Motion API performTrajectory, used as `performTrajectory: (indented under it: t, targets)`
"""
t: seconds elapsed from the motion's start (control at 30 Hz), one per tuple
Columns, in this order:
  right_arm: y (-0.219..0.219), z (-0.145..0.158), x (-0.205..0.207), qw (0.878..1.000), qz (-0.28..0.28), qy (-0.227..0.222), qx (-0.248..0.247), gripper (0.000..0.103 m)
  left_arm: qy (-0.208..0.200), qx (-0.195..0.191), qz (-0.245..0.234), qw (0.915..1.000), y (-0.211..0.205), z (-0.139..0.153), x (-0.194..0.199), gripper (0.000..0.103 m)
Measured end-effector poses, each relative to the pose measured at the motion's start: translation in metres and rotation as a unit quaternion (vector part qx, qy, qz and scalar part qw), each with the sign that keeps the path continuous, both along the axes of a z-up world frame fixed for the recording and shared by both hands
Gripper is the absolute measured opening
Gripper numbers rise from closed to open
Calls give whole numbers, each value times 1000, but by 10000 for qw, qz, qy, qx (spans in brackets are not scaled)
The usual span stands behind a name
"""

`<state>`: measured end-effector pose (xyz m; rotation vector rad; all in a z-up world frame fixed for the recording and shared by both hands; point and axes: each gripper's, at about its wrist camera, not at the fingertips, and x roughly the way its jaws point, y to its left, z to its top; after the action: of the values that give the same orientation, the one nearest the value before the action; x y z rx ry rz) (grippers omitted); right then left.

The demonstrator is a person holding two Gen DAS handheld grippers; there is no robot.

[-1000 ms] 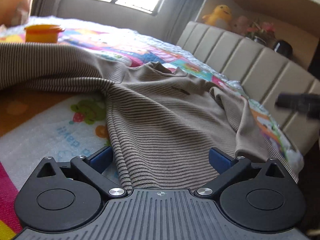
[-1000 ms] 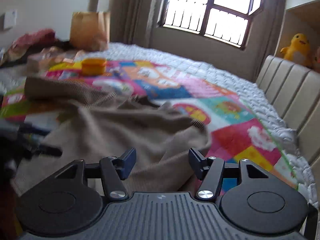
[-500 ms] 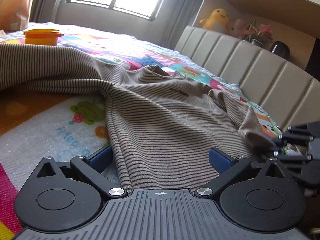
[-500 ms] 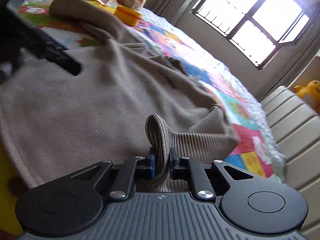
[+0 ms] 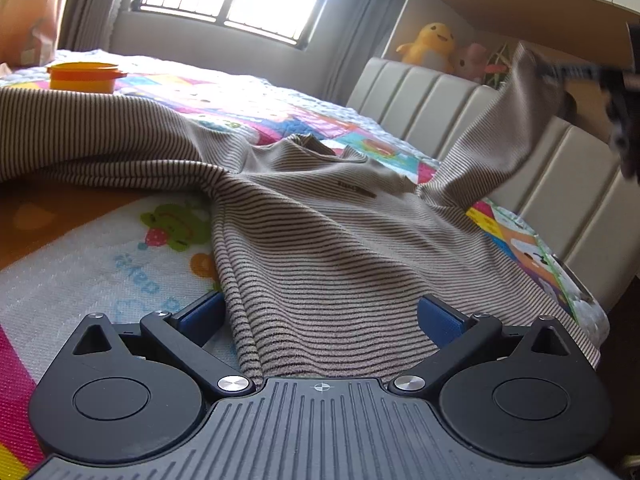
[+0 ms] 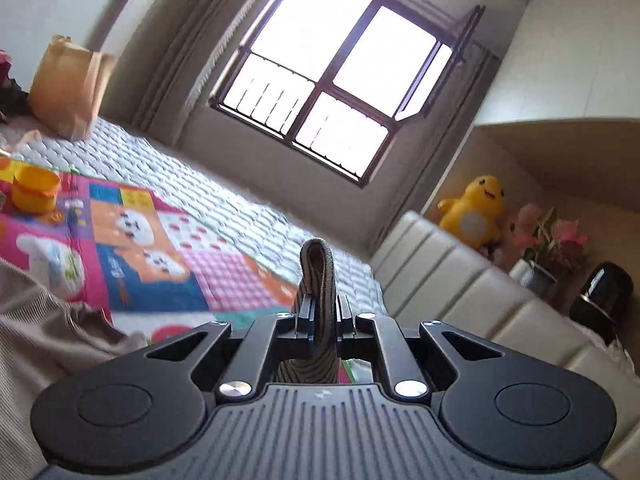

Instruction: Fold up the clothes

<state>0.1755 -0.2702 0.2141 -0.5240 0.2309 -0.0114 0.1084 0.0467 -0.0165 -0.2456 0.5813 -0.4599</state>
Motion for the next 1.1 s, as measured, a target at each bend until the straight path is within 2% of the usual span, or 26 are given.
performTrajectory:
  t: [0.17, 0.37, 0.43, 0.47, 0.5, 0.57, 0.67, 0.8, 0.87, 0.97, 1.1]
  targets:
    - [69, 8, 29, 9977, 656, 4, -151, 9, -44, -86, -9, 10000, 3, -1, -3, 103]
    - [138, -41, 49, 9900, 1230, 679, -156, 10, -52, -230, -35, 9997, 8, -2, -3, 103]
    - [152, -54, 47, 9870, 1350, 877, 27, 14, -48, -243, -43, 9997, 9, -2, -3, 103]
    - [156, -59, 47, 9852, 1410, 965, 124, 24, -25, -250, -40, 9997, 11, -1, -3, 103]
    - [158, -63, 45, 9843, 1444, 997, 175, 38, 4, -257, -36, 9997, 13, 1, -3, 103]
    - [158, -69, 41, 9840, 1473, 979, 212, 54, 60, -272, -27, 9996, 16, 4, -2, 103]
    - [139, -76, 35, 9825, 1414, 1090, 522, 64, 146, -294, -14, 9995, 21, 9, -2, 103]
    - [100, -97, 18, 9778, 1221, 1380, 992, 90, 259, -323, 4, 9991, 28, 15, -1, 103]
    - [79, -115, 3, 9705, 1262, 1631, 1248, 100, 204, -23, 167, 9996, 45, 18, 4, 103]
    - [53, -148, -24, 9605, 1251, 1906, 1593, 102, 100, 483, 441, 9978, 72, 23, 14, 103]
    - [35, -194, -47, 9456, 1102, 2200, 2129, 103, -38, 1156, 802, 9900, 109, 29, 26, 103]
